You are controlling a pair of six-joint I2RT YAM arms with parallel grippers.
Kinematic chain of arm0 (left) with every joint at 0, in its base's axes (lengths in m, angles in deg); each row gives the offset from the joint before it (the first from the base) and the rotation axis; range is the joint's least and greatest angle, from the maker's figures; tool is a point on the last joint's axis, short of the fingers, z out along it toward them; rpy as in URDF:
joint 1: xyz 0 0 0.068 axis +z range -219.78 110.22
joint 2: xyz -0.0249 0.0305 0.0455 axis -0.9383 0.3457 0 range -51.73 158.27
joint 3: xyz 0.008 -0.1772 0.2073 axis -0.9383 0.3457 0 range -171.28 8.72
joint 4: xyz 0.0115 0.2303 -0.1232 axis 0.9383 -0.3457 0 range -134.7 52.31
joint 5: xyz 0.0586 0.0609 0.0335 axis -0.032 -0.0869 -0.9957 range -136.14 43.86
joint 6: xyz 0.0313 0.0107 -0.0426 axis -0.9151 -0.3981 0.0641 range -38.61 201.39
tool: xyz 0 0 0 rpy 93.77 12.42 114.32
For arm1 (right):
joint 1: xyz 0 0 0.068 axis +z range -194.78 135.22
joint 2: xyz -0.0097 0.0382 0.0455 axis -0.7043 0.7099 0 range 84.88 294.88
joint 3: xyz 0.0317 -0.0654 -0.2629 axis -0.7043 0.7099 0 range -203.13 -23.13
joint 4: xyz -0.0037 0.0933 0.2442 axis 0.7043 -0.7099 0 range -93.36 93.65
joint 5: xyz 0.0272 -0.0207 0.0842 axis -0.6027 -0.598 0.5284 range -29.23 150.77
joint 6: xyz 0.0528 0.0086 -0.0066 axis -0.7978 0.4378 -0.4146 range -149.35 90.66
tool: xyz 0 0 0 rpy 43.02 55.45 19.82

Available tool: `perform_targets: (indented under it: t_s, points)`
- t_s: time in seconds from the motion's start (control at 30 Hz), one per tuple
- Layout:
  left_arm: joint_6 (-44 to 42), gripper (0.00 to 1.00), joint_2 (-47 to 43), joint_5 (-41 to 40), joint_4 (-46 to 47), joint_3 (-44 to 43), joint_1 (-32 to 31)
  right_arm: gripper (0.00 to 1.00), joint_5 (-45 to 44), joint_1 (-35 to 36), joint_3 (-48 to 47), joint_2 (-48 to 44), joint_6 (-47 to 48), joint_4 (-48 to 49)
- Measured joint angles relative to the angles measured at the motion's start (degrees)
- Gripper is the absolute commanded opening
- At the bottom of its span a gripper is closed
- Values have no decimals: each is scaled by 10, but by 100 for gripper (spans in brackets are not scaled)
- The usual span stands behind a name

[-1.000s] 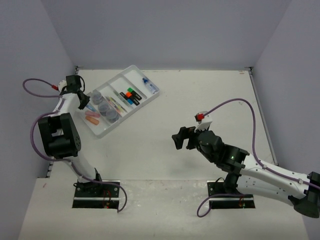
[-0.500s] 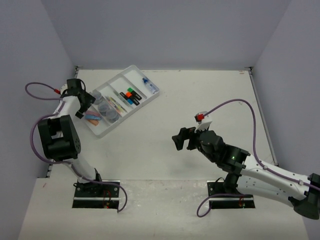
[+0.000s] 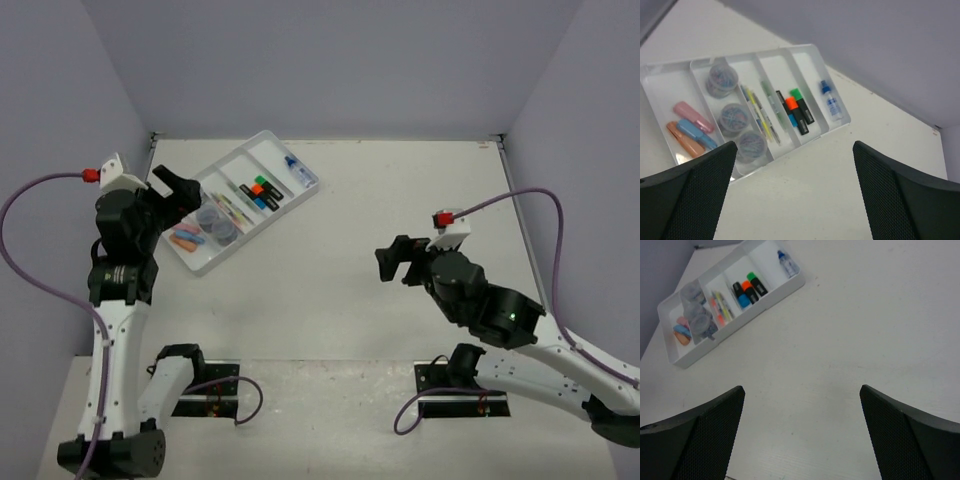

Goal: Sort the stationery into containers
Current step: Reset both arms

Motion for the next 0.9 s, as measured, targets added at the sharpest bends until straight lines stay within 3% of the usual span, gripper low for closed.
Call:
perform_targets:
  t_s: [0.17,0.37,0.57,0.9]
  points:
    - [-65,100,-93,-33,-41,1,-24,99,-98,0,-77,-23,11,-66]
    - [-114,100,-175,-93,-74,47,-67,99,-183,-1,-95,-32,-2,-144]
    - [-151,100,-280,-114,-39,136,-106,99,-207,-1,-93,-49,-71,-239]
    - [-167,100,-320,-137,-15,179,-114,99,-211,-1,-46,-104,-61,-230]
